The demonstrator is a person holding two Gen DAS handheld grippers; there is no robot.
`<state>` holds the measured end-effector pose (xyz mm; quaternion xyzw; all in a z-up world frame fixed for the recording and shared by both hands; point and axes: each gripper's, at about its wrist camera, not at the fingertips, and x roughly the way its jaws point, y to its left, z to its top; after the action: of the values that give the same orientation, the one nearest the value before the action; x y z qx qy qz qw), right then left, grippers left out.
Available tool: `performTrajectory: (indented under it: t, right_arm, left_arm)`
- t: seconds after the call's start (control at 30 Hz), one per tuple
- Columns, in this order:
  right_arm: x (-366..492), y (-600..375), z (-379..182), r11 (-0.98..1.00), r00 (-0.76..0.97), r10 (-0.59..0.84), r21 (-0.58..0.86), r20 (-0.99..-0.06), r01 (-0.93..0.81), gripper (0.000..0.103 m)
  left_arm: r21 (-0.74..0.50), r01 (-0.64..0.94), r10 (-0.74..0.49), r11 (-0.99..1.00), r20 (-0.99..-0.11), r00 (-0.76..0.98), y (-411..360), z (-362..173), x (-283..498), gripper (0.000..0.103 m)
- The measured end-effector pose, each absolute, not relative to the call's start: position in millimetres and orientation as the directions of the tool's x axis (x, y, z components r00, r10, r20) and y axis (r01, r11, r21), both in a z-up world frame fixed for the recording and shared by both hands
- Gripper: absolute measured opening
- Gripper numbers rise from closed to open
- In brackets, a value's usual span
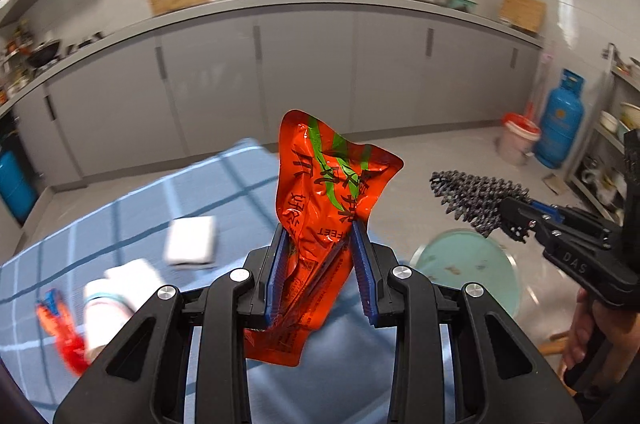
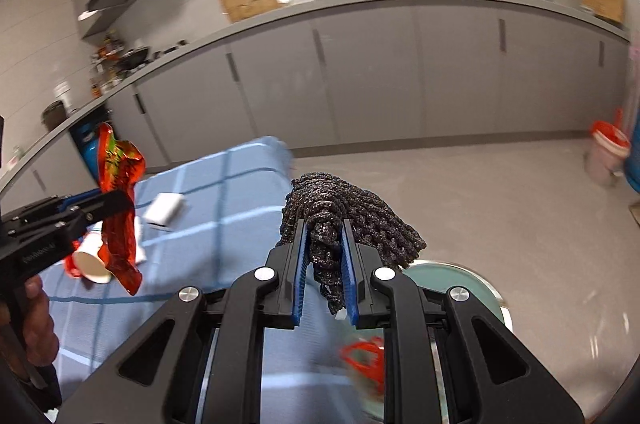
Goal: Collect trash
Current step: 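Carry the scrubber over the basin and open the right gripper to drop it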
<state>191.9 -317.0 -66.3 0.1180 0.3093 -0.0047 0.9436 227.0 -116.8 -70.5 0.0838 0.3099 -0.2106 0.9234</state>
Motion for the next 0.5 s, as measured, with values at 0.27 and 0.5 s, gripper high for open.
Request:
performTrajectory:
  t: [0.27, 0.5]
  right_arm:
    - [177.3, -361.0, -106.5, 0.956, 0.772, 0.020, 0.238, -0.635, 0.171, 0.018]
    - [176.6, -384.8, -139.2, 0.942, 0.733, 0.012, 0.253, -0.680, 0.220, 0.018]
  left_arm:
    - [-0.009, 0.565, -0.443, 0.825, -0.631, 0.637, -190.6, -87.6, 221.7, 0.032]
    - [-0.040, 0.625, -0.485, 0.780, -0.670, 0.562, -238.1, -111.9, 221.5, 0.032]
